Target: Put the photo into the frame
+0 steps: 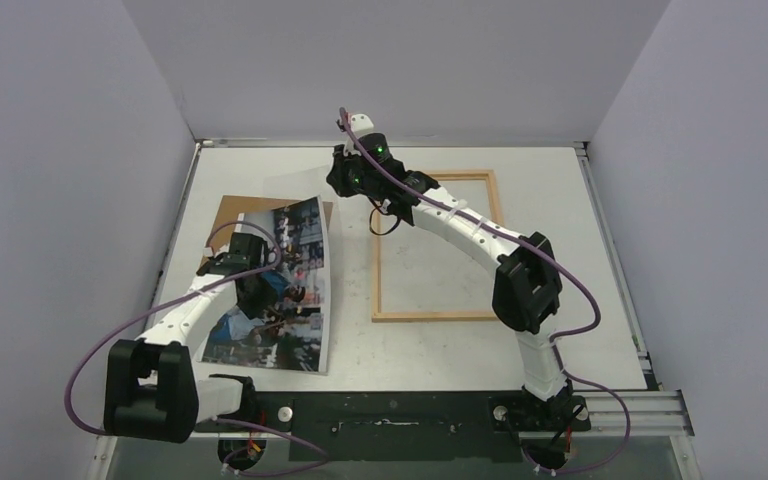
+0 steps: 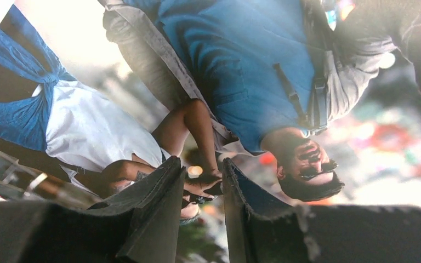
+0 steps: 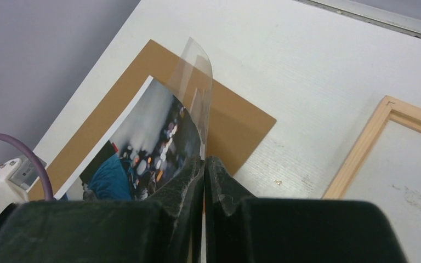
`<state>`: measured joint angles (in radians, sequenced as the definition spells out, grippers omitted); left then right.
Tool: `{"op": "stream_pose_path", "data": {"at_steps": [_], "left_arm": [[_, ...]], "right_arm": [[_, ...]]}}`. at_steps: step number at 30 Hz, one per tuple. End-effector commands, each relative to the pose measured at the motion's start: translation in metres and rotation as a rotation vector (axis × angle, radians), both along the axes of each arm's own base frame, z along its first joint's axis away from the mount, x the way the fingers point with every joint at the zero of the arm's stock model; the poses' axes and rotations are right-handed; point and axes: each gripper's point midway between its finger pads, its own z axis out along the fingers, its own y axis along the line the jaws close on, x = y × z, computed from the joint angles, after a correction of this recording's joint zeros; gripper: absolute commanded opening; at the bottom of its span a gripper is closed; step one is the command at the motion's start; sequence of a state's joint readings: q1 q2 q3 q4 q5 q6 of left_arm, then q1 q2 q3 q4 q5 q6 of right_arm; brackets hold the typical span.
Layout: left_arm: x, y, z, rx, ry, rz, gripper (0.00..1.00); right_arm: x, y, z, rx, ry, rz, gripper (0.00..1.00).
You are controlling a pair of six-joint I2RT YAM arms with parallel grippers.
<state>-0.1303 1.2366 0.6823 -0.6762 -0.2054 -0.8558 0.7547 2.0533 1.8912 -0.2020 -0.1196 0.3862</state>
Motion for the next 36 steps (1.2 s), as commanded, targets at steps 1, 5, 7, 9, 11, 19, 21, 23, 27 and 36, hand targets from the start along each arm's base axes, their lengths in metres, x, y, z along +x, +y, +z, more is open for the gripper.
{"op": "stream_pose_path", "data": {"at_steps": [1,5,7,9,11,19,21,23,27,36], "left_arm": [[0.005,0.007,-0.004,0.021,0.017,-0.007,0.31],[0.005,0.005,-0.010,0.015,0.064,-0.019,0.30],[0.008,0.005,-0.009,0.012,0.057,-0.021,0.30],[0.012,0.006,-0.007,0.007,0.047,-0.019,0.30],[0.015,0.008,-0.005,0.003,0.041,-0.018,0.30],[0.022,0.020,-0.002,-0.012,0.037,-0.009,0.30],[0.026,0.025,-0.001,-0.030,0.030,0.012,0.30],[0.033,0.029,0.001,-0.046,0.022,0.031,0.30],[0.046,0.034,0.005,-0.055,0.012,0.037,0.30],[0.070,0.038,0.020,-0.089,-0.054,0.021,0.30]], "right_arm": [[0.000,-0.017,0.086,0.055,-0.166,-0.065,0.00],[0.000,-0.027,0.106,0.048,-0.204,-0.085,0.00],[0.001,-0.032,0.116,0.056,-0.213,-0.093,0.00],[0.001,-0.037,0.123,0.065,-0.216,-0.101,0.00],[0.000,-0.041,0.130,0.073,-0.221,-0.107,0.00],[0.002,-0.068,0.149,0.069,-0.226,-0.184,0.00],[0.002,-0.076,0.155,0.071,-0.231,-0.200,0.00],[0.001,-0.084,0.162,0.075,-0.238,-0.214,0.00],[-0.005,-0.098,0.181,0.094,-0.260,-0.229,0.00],[-0.021,-0.129,0.218,0.111,-0.306,-0.266,0.00]]}}
